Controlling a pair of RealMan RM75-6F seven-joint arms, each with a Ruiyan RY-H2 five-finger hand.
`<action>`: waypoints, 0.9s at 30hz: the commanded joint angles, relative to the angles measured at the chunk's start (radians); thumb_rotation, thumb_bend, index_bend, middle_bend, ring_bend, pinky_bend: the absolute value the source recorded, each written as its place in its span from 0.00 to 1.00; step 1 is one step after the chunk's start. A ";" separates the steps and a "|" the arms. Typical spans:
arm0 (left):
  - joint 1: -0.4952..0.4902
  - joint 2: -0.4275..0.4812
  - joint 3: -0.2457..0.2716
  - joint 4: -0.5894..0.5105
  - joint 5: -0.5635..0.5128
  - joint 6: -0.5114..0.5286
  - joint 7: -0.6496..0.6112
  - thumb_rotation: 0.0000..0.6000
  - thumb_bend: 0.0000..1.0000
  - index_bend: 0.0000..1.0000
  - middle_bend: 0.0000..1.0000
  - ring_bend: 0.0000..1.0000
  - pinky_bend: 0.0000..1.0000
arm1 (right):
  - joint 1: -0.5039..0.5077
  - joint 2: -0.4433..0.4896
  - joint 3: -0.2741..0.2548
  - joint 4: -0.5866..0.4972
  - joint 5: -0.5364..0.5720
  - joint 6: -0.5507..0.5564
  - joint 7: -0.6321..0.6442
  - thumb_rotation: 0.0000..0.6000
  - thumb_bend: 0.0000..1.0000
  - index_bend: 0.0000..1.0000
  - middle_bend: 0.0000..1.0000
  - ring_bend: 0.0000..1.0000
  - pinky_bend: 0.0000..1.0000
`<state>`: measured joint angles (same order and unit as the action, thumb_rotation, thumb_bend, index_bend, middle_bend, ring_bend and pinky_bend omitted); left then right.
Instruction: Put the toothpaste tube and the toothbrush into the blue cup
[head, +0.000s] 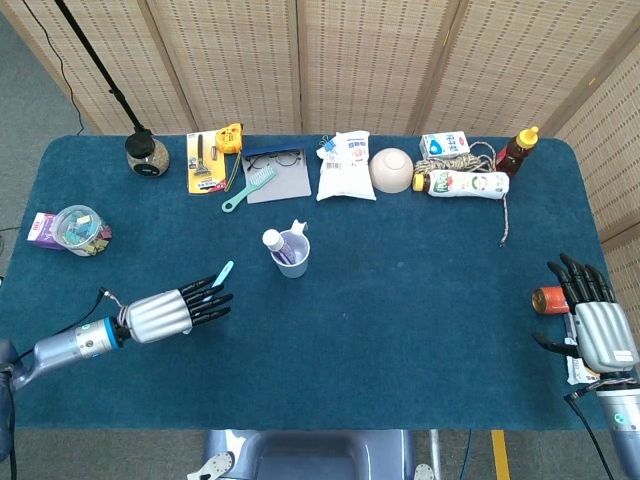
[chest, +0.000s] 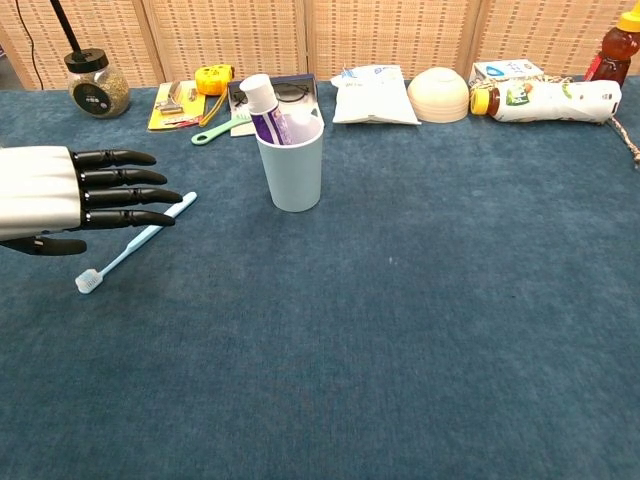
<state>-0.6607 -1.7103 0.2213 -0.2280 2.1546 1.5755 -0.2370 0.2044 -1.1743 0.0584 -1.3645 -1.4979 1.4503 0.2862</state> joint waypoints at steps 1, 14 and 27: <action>-0.009 -0.012 0.020 0.011 -0.008 -0.014 0.000 1.00 0.31 0.00 0.00 0.00 0.00 | -0.002 0.000 0.004 0.004 0.005 -0.005 0.006 1.00 0.00 0.00 0.00 0.00 0.00; 0.000 -0.046 0.073 0.056 -0.054 -0.047 0.019 1.00 0.31 0.01 0.00 0.00 0.00 | -0.001 -0.004 0.010 0.006 0.000 -0.024 0.024 1.00 0.00 0.00 0.00 0.00 0.00; 0.006 -0.076 0.105 0.071 -0.090 -0.071 0.041 1.00 0.35 0.13 0.00 0.00 0.00 | -0.005 0.000 0.015 0.001 -0.004 -0.029 0.033 1.00 0.00 0.00 0.00 0.00 0.00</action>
<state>-0.6549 -1.7837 0.3240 -0.1584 2.0668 1.5080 -0.1980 0.1996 -1.1748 0.0732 -1.3640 -1.5018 1.4215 0.3188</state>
